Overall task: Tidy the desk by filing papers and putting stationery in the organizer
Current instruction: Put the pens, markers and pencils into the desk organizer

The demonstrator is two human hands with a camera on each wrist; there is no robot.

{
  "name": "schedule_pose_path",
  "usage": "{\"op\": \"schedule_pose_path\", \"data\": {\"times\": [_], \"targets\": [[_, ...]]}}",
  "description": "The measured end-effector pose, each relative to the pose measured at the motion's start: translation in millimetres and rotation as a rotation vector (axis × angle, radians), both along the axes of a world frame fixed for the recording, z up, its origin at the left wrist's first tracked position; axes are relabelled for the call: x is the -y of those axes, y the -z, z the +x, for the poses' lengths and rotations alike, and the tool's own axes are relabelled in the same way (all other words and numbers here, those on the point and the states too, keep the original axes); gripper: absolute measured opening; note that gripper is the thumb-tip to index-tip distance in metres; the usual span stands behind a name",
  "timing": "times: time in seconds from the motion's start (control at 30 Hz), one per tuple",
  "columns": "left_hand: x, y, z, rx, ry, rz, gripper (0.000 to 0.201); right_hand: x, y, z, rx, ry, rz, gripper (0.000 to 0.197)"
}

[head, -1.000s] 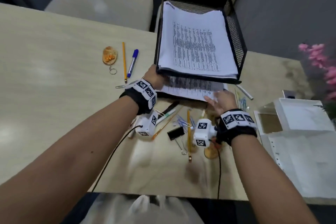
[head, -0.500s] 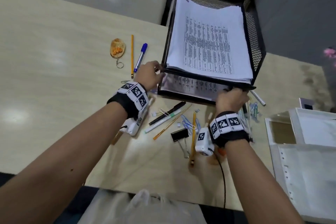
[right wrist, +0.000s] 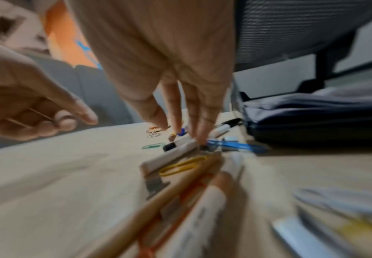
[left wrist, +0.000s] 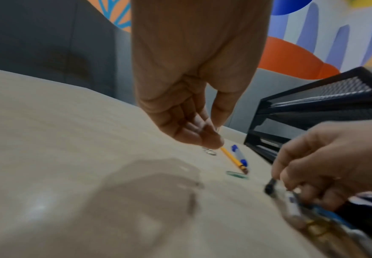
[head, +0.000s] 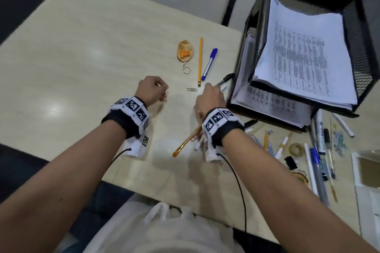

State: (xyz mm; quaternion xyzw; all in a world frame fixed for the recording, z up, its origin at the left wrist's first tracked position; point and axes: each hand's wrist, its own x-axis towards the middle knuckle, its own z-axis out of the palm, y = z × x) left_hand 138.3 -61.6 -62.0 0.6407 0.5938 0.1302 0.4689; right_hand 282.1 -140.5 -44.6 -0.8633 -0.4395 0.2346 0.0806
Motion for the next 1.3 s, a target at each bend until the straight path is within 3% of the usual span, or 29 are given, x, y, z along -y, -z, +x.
{"op": "schedule_pose_path", "data": {"times": [0.23,0.47,0.6,0.7,0.8,0.87,0.97,1.1,1.23,1.3], "targets": [[-8,25,-18,-0.028,0.036,-0.117,0.027,8,16,-21,0.017,0.138,-0.083,0.052],[-14,28,1,0.015,0.094,-0.169,0.028,30,24,-37,0.051,0.301,-0.035,0.053],[-5,8,14,0.222,0.138,-0.32,0.031,40,11,-43,-0.098,0.438,0.164,0.045],[2,-5,21,0.256,0.264,-0.427,0.049,45,-3,-52,-0.231,0.375,0.344,0.037],[0,-15,23,0.29,0.357,-0.362,0.042,34,-10,-56,-0.427,0.308,0.36,0.035],[-7,-22,23,0.383,0.298,-0.239,0.026,22,-11,-50,-0.476,0.286,0.344,0.038],[-26,-31,14,0.511,0.064,-0.118,0.032,-1,-7,-27,-0.462,0.388,0.37,0.042],[-42,-36,-10,0.481,-0.092,-0.031,0.036,-31,9,1,-0.217,0.559,0.167,0.043],[-45,-32,-24,0.429,-0.098,-0.101,0.013,-35,14,0,-0.147,0.496,0.026,0.037],[-44,-27,-23,0.476,-0.128,-0.231,0.02,-28,11,-3,-0.199,0.483,0.051,0.032]]}}
